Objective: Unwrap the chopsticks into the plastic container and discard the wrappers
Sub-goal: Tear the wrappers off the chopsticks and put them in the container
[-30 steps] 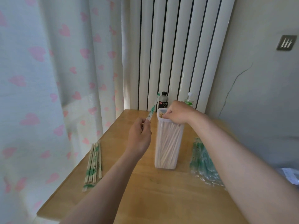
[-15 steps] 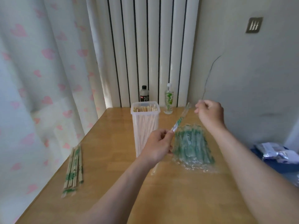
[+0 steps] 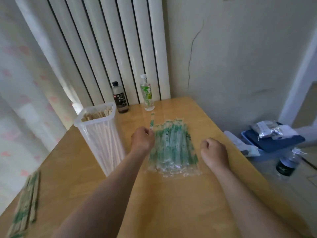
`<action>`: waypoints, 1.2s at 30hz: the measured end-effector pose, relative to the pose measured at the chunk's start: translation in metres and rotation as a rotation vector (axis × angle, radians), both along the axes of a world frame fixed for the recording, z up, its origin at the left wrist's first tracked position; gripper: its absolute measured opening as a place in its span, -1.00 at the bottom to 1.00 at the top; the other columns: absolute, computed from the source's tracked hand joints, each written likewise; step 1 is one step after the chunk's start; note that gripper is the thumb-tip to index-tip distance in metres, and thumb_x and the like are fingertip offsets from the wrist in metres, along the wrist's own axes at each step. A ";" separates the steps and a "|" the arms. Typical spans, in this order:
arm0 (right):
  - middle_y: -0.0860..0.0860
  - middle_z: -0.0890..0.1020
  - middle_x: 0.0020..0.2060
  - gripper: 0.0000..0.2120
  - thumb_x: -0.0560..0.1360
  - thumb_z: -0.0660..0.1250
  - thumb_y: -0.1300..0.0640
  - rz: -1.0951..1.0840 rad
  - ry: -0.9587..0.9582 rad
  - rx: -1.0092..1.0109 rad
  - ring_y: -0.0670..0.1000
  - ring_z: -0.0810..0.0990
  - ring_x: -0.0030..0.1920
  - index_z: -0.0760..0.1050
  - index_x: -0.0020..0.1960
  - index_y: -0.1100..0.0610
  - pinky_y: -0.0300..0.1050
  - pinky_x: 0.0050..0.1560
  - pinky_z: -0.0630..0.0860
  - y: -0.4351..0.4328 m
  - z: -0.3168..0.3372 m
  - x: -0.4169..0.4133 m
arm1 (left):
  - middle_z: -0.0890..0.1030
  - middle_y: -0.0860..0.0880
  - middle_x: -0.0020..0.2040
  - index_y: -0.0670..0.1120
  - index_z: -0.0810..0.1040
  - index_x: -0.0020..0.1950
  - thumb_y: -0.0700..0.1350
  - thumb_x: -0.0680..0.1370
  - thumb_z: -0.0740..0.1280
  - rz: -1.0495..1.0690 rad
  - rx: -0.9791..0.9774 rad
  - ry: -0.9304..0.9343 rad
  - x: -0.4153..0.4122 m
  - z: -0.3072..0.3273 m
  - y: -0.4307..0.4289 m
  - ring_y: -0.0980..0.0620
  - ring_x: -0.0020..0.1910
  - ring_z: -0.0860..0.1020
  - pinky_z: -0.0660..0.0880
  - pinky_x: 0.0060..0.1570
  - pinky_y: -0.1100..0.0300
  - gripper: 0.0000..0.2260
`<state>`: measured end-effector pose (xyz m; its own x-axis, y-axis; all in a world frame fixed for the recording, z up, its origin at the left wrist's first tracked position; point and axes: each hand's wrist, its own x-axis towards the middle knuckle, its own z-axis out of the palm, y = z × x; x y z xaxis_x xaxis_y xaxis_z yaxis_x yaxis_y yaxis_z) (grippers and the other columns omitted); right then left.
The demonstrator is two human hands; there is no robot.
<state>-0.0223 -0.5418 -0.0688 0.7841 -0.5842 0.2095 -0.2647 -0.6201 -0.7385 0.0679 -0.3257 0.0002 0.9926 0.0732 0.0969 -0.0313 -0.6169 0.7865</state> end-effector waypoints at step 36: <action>0.01 0.30 -0.47 -0.60 0.64 0.16 0.15 0.057 -0.027 0.127 0.05 0.25 -0.43 0.20 -0.37 0.10 -0.08 -0.37 0.12 -0.005 0.005 -0.005 | 0.56 -0.07 -0.15 -0.17 0.55 -0.08 -0.14 0.63 0.18 -0.139 0.278 0.016 -0.012 0.009 -0.002 0.02 -0.24 0.44 0.34 -0.31 0.16 -0.80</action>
<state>-0.0269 -0.5466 -0.0634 0.8118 -0.5619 0.1587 -0.2104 -0.5350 -0.8182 0.0558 -0.3272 0.0097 0.9927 -0.0907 0.0789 -0.1198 -0.7993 0.5889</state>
